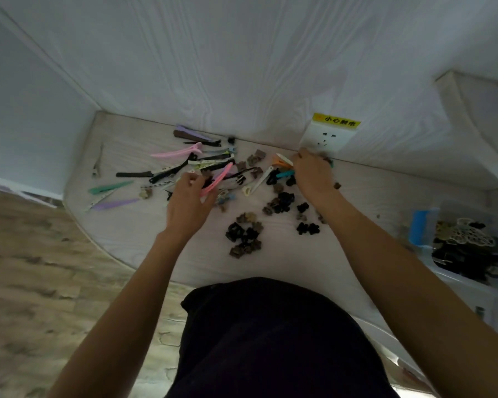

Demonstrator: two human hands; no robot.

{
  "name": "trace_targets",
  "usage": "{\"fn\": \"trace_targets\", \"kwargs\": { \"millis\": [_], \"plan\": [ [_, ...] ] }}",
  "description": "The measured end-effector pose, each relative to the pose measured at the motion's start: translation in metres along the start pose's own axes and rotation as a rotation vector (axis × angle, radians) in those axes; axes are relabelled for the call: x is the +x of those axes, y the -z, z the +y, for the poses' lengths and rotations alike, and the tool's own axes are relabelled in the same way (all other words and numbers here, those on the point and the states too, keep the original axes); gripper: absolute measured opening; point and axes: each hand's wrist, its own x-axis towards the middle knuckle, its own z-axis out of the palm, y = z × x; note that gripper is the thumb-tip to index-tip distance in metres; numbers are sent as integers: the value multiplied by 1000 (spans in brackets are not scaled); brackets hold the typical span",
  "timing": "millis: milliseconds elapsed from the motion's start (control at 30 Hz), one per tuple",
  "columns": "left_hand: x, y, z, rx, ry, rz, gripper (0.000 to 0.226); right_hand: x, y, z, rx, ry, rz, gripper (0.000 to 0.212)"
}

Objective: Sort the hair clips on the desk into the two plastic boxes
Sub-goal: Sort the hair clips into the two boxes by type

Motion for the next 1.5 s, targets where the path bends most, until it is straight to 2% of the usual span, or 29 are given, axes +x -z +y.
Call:
{"fn": "trace_targets", "kwargs": {
  "millis": [100,233,300,400,500,600,767,967,1133,1233,1367,1500],
  "plan": [
    [-4,1,-2,90,-11,-22,30,-12,-3,3,42,-22,77,24],
    [-11,3,-4,150,37,-46,31,-23,8,-8,129,81,297,6],
    [-14,1,-8,157,42,-68,31,-24,12,-20,147,223,251,10],
    [-17,-4,-15,167,62,-147,37,-19,12,-39,46,443,98,19],
    [-18,-6,-22,127,92,-172,42,-6,6,-45,-103,481,-56,27],
    [-16,-6,-25,140,78,-138,33,0,3,-44,-224,472,-115,22],
    [-17,-9,-32,120,15,-198,30,1,6,-43,-262,490,-136,22],
    [-20,-7,-35,105,10,-222,28,-10,21,-39,-33,442,-74,26],
    [-16,-7,-33,157,73,-256,33,-13,29,-57,46,386,-31,29],
    [-17,-9,-32,177,83,-237,34,-11,32,-73,36,378,-52,25],
    [-18,-8,-32,154,28,-205,31,-9,33,-93,66,420,-65,35],
    [-24,2,-50,86,-14,-180,26,-1,25,-104,150,477,-101,26]
  ]
}}
